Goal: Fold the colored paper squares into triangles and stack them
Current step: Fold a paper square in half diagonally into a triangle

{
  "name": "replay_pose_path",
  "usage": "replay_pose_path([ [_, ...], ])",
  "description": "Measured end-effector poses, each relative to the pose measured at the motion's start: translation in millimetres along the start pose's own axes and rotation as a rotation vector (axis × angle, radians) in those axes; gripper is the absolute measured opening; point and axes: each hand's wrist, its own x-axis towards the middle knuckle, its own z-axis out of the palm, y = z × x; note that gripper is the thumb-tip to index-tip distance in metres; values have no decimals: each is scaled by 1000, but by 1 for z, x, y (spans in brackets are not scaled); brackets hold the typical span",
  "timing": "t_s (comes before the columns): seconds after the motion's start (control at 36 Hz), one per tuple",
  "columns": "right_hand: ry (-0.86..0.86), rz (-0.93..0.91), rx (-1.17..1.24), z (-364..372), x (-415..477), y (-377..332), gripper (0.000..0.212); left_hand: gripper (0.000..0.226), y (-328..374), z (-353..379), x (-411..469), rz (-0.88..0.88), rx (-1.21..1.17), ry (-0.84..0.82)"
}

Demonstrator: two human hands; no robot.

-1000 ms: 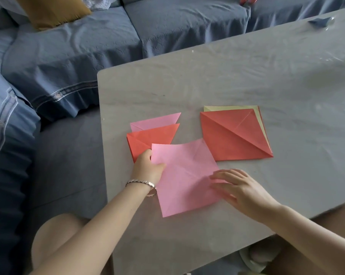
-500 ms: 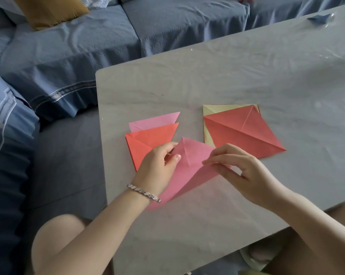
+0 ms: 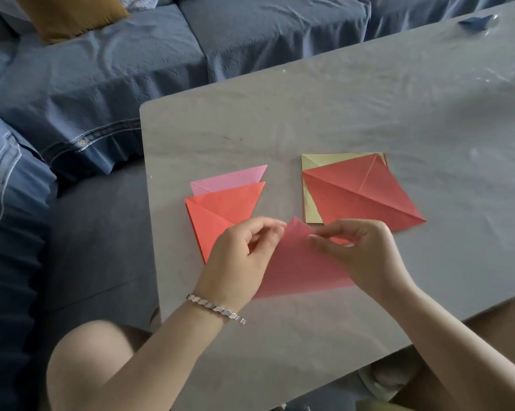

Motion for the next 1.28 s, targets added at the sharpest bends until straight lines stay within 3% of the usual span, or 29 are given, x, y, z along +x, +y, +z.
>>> replay_pose_path([
  [0.22,102,-4,107,11,-12,-5,17,22,0,16,-12,11,3,215],
  [0.39,138,7,192,11,-19,-10,20,26,4,14,-16,52,-25,287],
  [0.92,123,57,285,9,-25,-16,12,21,10,11,-18,69,-96,210],
  [1.14,115,47,303,10,-25,-18,12,39,9,11,-21,63,-80,244],
  [1.28,102,36,312,11,-24,-18,13,22,7,11,-20,143,-42,256],
])
